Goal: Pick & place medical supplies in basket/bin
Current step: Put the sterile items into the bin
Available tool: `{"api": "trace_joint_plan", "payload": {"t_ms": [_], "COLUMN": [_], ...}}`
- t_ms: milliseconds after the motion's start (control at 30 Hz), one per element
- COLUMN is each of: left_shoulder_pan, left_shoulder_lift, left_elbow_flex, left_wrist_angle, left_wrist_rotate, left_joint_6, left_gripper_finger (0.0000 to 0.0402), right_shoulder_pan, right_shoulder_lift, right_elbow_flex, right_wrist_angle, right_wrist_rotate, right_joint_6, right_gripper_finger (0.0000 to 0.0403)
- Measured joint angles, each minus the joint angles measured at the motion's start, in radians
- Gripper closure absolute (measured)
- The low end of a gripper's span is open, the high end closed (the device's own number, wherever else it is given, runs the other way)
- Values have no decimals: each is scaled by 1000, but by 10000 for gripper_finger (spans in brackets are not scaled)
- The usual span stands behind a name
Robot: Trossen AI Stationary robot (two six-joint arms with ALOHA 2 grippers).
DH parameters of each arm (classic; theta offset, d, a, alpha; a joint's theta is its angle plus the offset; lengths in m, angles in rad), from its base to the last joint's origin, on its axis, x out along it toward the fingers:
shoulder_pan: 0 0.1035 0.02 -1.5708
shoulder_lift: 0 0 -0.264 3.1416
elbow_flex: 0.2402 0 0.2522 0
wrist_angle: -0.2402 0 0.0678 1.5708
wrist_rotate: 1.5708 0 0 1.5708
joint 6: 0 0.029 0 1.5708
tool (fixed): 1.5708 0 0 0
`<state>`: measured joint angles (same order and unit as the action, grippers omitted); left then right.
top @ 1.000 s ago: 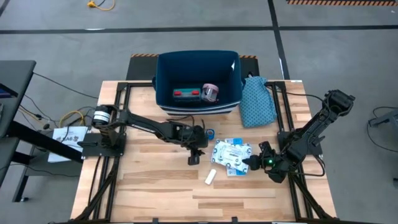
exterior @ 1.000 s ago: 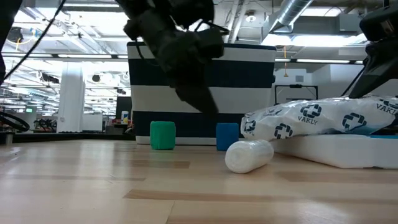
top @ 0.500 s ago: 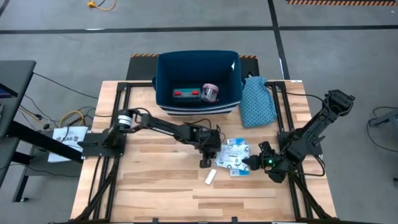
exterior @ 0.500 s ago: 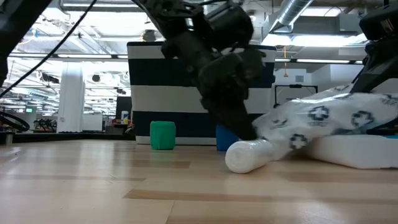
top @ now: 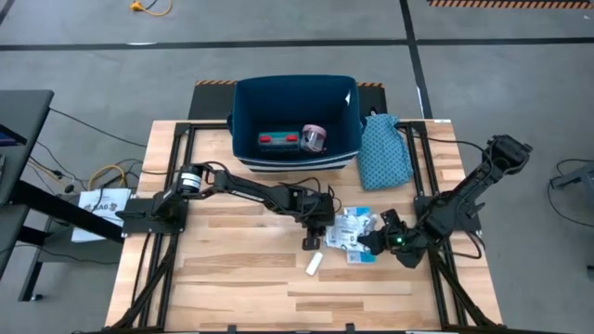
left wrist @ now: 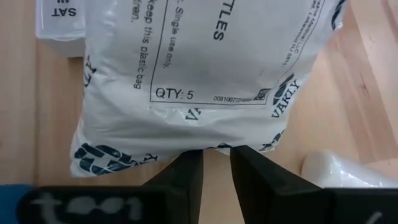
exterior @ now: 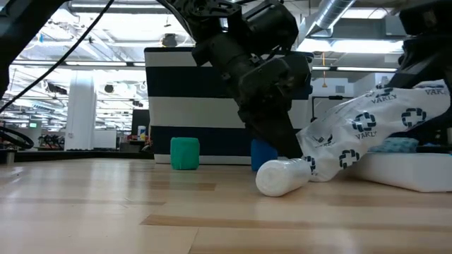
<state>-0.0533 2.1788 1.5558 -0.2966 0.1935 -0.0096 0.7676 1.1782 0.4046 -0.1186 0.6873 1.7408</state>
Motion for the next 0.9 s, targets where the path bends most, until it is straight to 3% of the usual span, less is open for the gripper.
{"api": "trace_joint_plan", "payload": {"t_ms": [167,333,600,900], "left_shoulder_pan": [-1,-1,-3,-6], "left_shoulder_lift": [0,0,-17,-155], "left_elbow_flex": [0,0,0,0], "left_wrist_angle": [-1,-4,-16,-158], "left_wrist_rotate": [-7,2,12,-18], "left_joint_6": [-14,-30,-53,-27], "left_gripper_finger": [333,333,333,333], "right_shoulder_pan": [-46,-56,-56,-56], "right_shoulder_lift": [0,0,-58,-226], "right_elbow_flex": [0,0,0,0], "right_wrist_angle": [2,8,71,78], "right_wrist_rotate": [-43,-77,-84,-65], "right_joint_6": [-25,-29,-125,-246], "right_gripper_finger": [165,243,241,241]}}
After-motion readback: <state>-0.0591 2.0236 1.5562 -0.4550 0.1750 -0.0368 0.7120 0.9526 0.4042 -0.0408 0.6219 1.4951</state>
